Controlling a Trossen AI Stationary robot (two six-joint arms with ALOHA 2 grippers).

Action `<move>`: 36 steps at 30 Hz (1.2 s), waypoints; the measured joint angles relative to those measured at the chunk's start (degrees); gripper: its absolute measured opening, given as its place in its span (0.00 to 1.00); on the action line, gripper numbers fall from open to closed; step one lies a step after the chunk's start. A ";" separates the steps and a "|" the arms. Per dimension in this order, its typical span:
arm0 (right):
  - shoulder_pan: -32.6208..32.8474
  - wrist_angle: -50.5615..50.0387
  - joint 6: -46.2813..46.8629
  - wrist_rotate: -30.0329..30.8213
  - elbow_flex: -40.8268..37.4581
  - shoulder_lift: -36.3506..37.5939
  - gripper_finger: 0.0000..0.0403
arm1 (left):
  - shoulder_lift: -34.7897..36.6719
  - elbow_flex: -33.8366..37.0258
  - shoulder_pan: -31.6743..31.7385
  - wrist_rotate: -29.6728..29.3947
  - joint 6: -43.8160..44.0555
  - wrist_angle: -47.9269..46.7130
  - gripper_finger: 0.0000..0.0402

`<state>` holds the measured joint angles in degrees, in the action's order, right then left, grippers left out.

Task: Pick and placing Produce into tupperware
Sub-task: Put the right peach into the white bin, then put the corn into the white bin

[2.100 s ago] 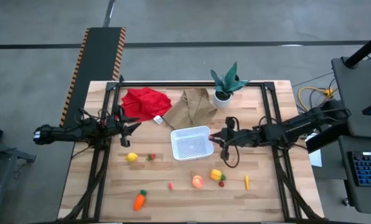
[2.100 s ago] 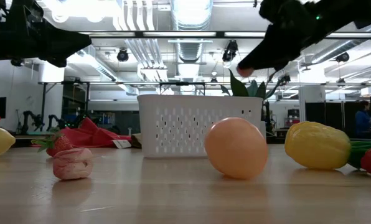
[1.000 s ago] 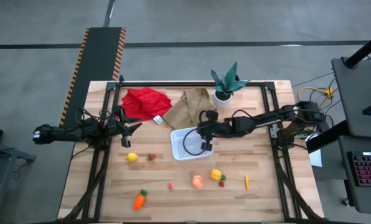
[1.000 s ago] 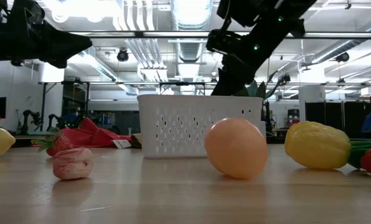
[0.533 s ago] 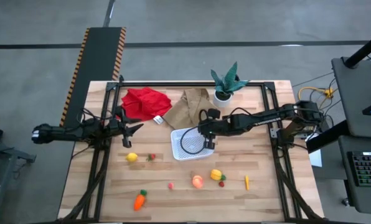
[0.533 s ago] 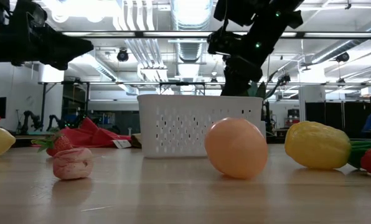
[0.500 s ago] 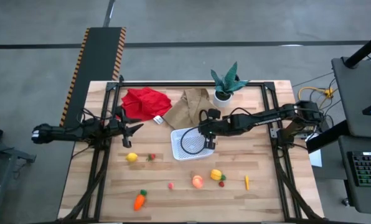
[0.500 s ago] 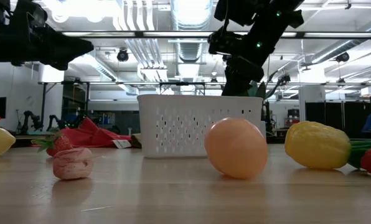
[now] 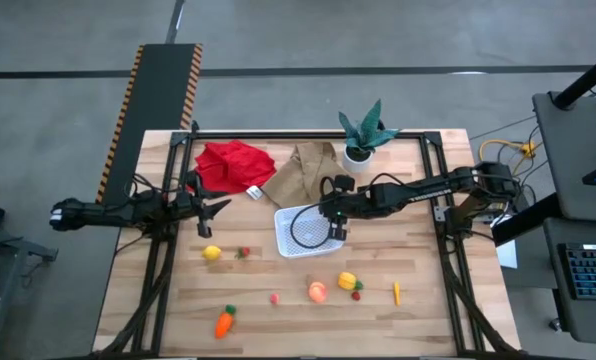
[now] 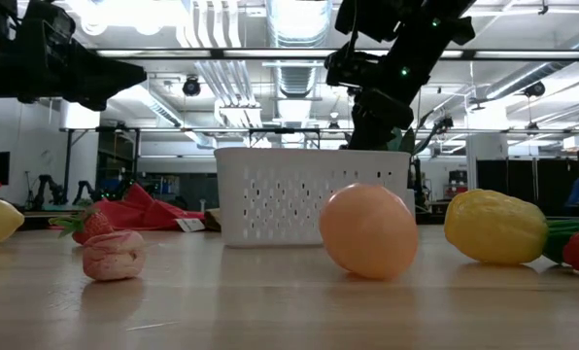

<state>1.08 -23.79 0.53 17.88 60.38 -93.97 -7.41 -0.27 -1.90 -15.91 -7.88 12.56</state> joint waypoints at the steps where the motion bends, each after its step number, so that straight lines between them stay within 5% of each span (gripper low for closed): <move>1: 0.00 0.00 -0.04 0.05 0.00 0.00 0.25 | -0.07 0.00 0.01 -0.01 0.00 0.06 0.20; 20: 0.04 -6.57 2.98 0.15 0.15 5.71 0.35 | -0.19 0.00 -0.01 0.00 0.00 -0.10 0.20; 36: 9.52 -27.56 33.11 -0.34 -3.40 27.09 0.32 | 0.05 0.00 0.01 -0.01 -0.01 0.24 0.20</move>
<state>10.60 -51.35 33.64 17.53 56.98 -66.88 -7.35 -0.27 -1.89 -15.92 -7.89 12.80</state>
